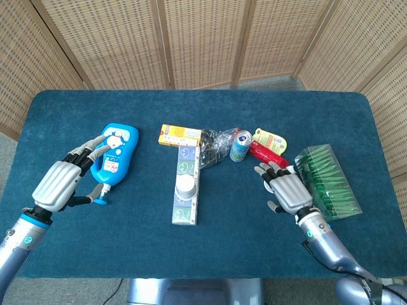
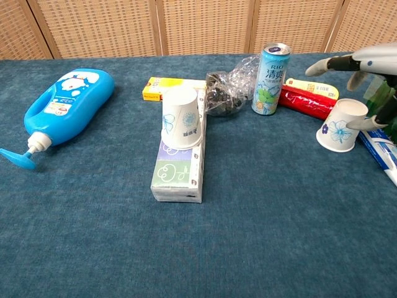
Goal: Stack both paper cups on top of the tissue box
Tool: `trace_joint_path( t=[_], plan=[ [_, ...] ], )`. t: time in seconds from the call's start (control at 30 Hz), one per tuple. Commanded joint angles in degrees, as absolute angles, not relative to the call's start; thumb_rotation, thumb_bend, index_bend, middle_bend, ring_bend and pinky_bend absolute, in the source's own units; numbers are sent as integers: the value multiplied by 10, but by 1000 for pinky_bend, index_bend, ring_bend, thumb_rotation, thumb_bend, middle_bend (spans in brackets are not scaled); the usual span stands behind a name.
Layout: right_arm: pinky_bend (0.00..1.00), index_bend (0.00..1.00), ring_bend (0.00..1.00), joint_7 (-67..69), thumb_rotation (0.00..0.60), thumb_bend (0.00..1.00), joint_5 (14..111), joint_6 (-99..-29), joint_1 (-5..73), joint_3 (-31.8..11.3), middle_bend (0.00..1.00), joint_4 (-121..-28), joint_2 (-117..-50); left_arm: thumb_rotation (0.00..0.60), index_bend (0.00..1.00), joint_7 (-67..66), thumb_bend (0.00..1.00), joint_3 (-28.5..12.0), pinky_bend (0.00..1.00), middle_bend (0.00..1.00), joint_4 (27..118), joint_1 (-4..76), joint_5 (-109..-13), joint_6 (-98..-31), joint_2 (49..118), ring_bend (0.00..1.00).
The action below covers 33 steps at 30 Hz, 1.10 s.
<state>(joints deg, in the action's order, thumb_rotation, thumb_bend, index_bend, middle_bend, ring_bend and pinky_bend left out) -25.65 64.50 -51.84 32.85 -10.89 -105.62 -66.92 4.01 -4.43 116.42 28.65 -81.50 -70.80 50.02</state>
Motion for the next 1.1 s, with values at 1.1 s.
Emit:
trace_joint_path(
  t=[1.1],
  plan=[
    [257, 0, 0, -206, 600, 316, 613, -449, 399, -67, 20, -888, -703, 600, 93, 44, 481, -61, 134, 0, 1166, 258, -837, -706, 502, 0]
  ],
)
